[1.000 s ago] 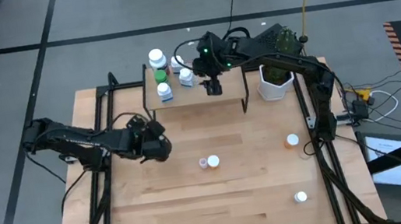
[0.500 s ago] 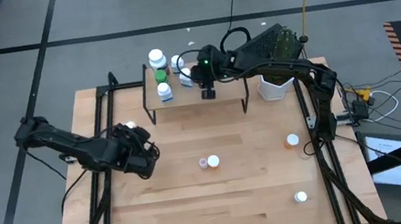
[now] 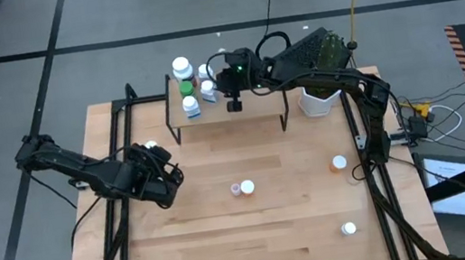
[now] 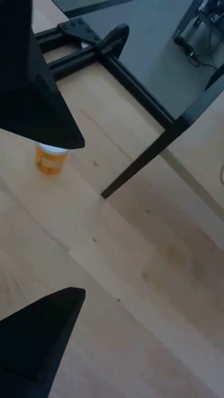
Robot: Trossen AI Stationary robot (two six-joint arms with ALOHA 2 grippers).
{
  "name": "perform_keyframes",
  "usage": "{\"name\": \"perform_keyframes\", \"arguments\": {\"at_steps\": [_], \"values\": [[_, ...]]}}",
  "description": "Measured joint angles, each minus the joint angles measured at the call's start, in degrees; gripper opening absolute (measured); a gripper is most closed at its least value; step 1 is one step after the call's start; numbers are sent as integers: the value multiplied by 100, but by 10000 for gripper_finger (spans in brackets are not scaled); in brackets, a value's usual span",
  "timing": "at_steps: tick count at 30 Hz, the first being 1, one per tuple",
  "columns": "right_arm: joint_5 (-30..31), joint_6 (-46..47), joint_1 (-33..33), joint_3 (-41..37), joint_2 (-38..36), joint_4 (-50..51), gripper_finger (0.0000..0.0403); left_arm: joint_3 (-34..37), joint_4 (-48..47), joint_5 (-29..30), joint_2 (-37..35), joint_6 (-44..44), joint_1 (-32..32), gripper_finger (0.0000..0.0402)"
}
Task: Pick and place medicine bottles onto shelf by color
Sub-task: Put the white blue pill bottle on the shelf aligned with the other white blue pill bottle to the right, then put the white red pill bottle on the shelf
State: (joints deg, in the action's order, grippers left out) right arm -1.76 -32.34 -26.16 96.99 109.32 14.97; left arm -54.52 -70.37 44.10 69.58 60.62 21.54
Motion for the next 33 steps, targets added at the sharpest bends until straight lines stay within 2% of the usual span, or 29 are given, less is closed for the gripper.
{"name": "perform_keyframes", "arguments": {"at_steps": [3,6,11,17,20,24,28,33], "values": [[70,13,-12,0,0,-166,89,0,0,0,0,-1,0,385],[490,-6,-12,0,-11,-128,89,0,-2,-12,0,-2,0,385],[772,117,30,2,-364,909,89,0,-102,-27,0,-4,32,385],[781,827,487,-237,-877,2172,89,11,62,806,-22,106,229,385],[1047,1235,907,-799,-1318,2242,89,238,1120,1118,-4,-634,453,381],[1630,1587,1629,-1687,-1982,2295,89,843,3542,1050,15,-2537,671,354],[1654,2088,2307,-2332,-2688,2270,93,1403,5735,264,17,-4340,662,324],[1596,2637,3068,-3002,-3271,2214,132,2047,7958,-816,44,-6022,667,300]]}}
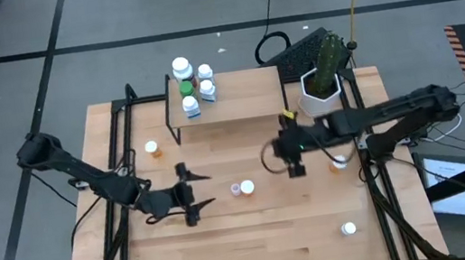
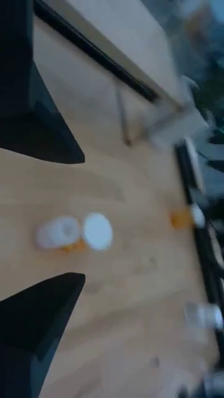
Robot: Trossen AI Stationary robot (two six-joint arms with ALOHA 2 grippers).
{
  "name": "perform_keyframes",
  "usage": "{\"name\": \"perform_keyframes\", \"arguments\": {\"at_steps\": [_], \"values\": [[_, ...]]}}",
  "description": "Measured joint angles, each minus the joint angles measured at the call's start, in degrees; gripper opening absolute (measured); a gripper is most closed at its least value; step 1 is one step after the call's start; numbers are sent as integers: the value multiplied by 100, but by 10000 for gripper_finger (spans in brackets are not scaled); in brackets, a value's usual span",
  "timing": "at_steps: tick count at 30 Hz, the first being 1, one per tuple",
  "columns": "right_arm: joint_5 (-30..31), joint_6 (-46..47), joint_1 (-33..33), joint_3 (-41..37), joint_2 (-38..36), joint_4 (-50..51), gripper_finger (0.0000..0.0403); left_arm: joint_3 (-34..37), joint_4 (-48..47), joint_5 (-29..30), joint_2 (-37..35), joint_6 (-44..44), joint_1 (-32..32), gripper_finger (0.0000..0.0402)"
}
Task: Pick and place medicine bottles onto shelf by color
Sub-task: Put the white red pill bottle on the shelf
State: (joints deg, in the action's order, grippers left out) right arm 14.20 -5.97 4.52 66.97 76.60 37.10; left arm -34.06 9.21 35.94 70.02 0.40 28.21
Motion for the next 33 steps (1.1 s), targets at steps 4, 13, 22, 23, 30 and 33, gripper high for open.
{"name": "perform_keyframes", "arguments": {"at_steps": [4,13,22,23,30,33], "values": [[-68,575,505,-528,-191,198,178,310,864,-117,29,-669,-20,298],[-140,3298,1312,-559,-415,3135,229,390,1193,-144,29,-965,-307,299],[-1196,4526,1933,-989,-527,3941,262,390,1153,-144,29,-822,-339,294],[-1292,4705,1983,-1017,-525,3835,265,390,1145,-144,27,-822,-339,294],[-2402,5882,2115,-1052,-525,3190,269,390,1150,-139,27,-639,-492,294],[-2973,6361,2242,-1055,-527,2875,261,390,1154,-139,28,-642,-600,294]]}}
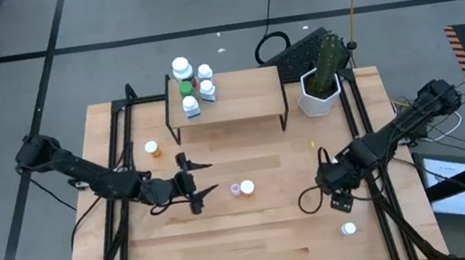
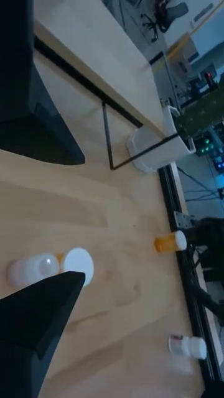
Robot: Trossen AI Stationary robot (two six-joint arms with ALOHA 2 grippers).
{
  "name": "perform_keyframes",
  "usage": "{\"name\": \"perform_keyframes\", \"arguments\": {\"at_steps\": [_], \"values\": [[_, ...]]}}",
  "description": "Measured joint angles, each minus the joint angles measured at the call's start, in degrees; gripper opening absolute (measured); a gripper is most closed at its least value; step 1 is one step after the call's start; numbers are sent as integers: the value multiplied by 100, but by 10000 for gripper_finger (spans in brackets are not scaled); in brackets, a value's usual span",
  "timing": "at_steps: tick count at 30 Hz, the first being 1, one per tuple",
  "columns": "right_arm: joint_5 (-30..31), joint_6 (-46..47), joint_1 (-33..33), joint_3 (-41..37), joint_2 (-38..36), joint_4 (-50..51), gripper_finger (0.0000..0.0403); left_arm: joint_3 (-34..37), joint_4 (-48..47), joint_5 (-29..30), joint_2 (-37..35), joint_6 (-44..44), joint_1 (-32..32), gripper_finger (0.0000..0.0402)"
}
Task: Pick and place medicine bottles onto shelf by color
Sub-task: Put the white red pill bottle on the shelf
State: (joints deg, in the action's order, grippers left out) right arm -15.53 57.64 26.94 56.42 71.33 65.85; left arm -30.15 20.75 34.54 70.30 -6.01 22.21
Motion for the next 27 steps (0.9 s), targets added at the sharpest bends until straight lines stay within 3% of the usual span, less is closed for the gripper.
{"name": "perform_keyframes", "arguments": {"at_steps": [10,19,24,27], "values": [[-572,1408,1079,4,2,-1421,256,-2,65,-333,0,-578,-507,294],[-322,3169,1532,4,236,-1317,256,-2,730,-1117,-2,-1241,-868,294],[220,3472,1532,4,289,-1569,256,-4,861,-1492,-2,-1544,-1048,294],[212,3740,1560,4,395,-1666,256,-4,855,-1555,-1,-1647,-1151,294]]}}
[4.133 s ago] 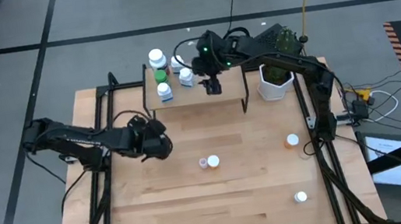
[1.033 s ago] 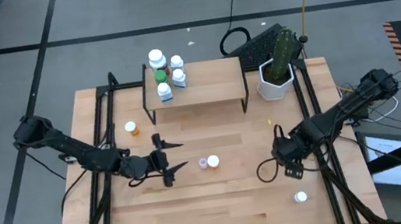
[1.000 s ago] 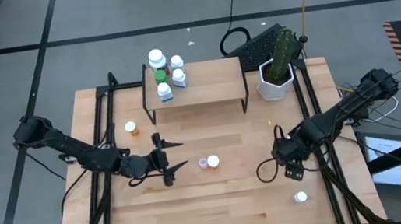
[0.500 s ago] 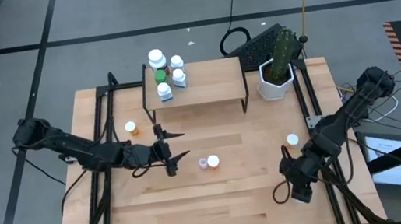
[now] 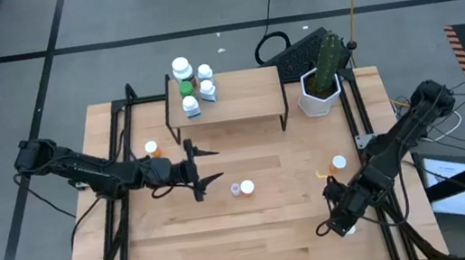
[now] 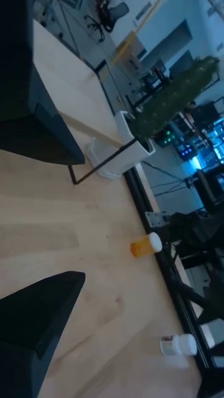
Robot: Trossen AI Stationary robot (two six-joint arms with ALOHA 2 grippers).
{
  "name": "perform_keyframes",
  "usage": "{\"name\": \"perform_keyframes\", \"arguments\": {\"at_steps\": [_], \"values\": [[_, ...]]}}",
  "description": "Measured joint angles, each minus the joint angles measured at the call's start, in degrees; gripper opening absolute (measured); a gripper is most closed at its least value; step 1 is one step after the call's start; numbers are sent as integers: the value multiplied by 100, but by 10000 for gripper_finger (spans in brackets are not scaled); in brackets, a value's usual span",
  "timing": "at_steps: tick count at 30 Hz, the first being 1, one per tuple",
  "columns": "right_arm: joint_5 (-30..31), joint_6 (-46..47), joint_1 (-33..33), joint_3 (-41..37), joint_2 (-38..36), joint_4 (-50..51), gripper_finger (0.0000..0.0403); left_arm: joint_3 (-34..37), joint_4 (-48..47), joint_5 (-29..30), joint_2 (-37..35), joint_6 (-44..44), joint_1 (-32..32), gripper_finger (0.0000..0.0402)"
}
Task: Pick and place medicine bottles onto shelf by color
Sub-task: Put the white red pill bottle on the shelf
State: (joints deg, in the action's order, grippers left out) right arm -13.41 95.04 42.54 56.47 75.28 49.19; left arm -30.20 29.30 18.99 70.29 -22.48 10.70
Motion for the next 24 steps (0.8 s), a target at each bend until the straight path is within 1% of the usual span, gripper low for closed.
{"name": "perform_keyframes", "arguments": {"at_steps": [9,12,16,24], "values": [[-53,741,222,-2,407,-437,256,0,-76,-5,1,-96,-183,294],[-321,850,298,-2,606,-445,256,0,-70,-5,1,-129,-183,294],[-537,830,349,-4,865,-307,256,0,-8,-5,1,-197,-183,294],[-434,645,322,-4,929,-303,251,0,51,-5,0,-230,-183,294]]}}
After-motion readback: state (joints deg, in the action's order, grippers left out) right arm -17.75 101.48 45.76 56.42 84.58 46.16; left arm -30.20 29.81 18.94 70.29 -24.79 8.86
